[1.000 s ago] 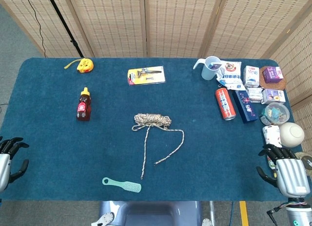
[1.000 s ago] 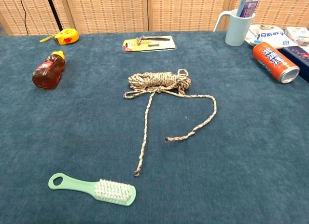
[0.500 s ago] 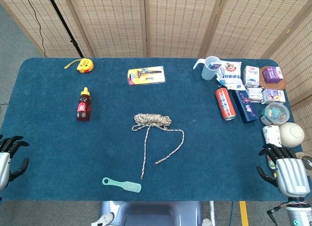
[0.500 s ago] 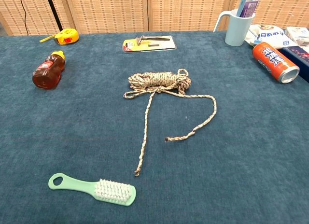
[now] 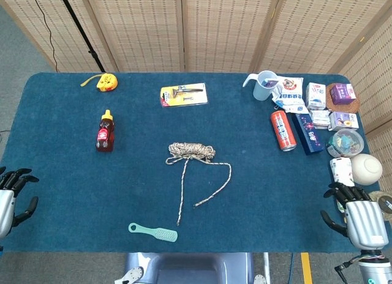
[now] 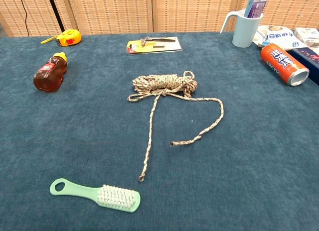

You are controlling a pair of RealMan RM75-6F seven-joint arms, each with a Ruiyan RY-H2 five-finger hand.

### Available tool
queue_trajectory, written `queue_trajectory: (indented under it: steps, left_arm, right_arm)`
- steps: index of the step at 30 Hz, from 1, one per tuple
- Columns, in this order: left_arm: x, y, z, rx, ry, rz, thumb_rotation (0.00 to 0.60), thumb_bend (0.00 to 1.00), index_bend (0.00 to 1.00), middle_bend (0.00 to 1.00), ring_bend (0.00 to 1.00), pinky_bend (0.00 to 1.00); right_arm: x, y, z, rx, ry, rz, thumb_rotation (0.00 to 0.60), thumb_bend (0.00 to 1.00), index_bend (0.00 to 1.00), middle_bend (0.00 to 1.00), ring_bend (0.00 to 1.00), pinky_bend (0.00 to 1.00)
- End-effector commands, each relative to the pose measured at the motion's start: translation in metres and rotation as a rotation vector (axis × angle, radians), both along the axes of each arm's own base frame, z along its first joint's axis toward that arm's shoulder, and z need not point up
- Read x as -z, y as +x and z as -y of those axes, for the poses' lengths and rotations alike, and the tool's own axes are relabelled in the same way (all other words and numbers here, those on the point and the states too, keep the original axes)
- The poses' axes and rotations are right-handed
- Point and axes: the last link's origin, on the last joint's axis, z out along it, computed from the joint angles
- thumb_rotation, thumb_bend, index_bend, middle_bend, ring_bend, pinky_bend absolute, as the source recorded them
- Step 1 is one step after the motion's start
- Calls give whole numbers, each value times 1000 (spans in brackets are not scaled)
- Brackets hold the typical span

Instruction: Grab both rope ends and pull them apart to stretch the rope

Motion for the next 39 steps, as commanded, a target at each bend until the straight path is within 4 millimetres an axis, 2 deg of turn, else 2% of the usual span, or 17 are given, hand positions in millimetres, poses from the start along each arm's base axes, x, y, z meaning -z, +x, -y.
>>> queue_trajectory:
  steps: [1,10,18,24,28,33,39]
  left_arm:
    - [-1,-1,0,0,0,-5,600,358,375,261,219,91]
    - [-12,-2,-6,7,1,-23,600,358,375,261,219,91]
    - [-19,-1,-16,16,21,-55,600,358,375,261,226,91]
    - [-20,2,-23,23,7,-51,600,357,375,261,227,90]
    - [-21,6,-27,41,1,-54,600,357,375,261,227,87]
    - [-18,8,-35,44,-20,-25,600,357,375,261,228,40]
    - [-18,8,-37,43,-22,-26,600,358,375,261,228,0]
  right_arm:
    - [0,4,4,-23,13,-7,600,283,448,323,357,281]
    - [3,27,40,-149,101,-16,600,284,449,318,357,268]
    - [16,64,91,-284,247,-58,600,284,434,300,334,148]
    - [37,86,125,-336,375,-92,600,284,417,275,299,62]
    - [51,96,138,-355,419,-82,600,287,424,223,223,22]
    - [72,104,151,-376,444,-55,600,306,445,81,32,0]
    - [94,106,161,-375,464,-28,600,306,448,9,0,0]
